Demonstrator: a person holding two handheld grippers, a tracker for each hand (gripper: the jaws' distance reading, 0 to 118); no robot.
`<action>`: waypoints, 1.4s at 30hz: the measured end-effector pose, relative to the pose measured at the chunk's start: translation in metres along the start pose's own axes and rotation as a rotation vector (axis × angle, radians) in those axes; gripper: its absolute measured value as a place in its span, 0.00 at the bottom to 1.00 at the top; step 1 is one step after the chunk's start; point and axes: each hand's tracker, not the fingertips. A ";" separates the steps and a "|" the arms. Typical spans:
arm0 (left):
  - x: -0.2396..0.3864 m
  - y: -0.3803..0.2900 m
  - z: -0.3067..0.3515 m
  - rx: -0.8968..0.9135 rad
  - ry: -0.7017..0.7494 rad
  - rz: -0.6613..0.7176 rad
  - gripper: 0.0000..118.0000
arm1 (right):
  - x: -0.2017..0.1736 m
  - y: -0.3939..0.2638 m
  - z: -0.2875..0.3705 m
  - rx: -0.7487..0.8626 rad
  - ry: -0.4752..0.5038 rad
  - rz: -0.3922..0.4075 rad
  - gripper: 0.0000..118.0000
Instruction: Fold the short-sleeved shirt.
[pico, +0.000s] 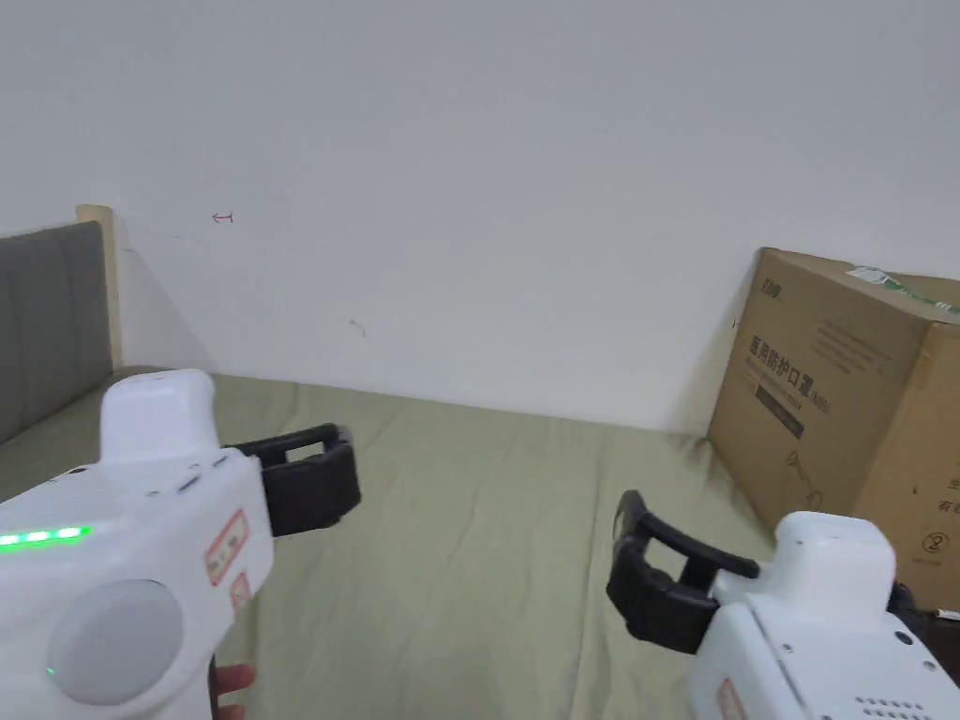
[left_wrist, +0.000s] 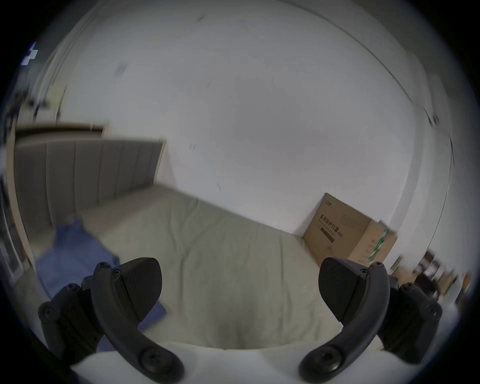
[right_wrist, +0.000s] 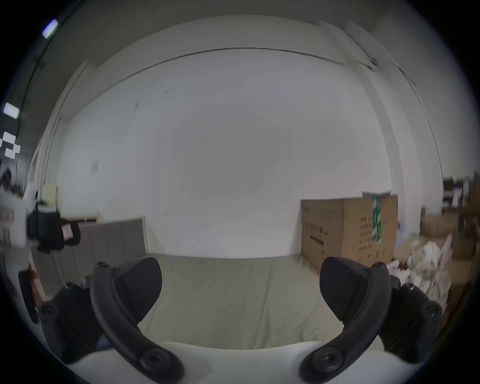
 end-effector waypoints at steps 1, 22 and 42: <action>0.007 0.000 0.002 0.014 0.000 -0.046 1.00 | -0.001 0.000 0.002 -0.005 -0.004 0.025 1.00; 0.036 -0.008 0.000 0.002 -0.017 -0.187 1.00 | -0.014 0.004 0.000 -0.034 -0.093 0.210 1.00; 0.052 -0.014 0.002 0.036 -0.034 -0.199 0.00 | -0.004 0.015 0.019 -0.046 -0.045 0.041 0.00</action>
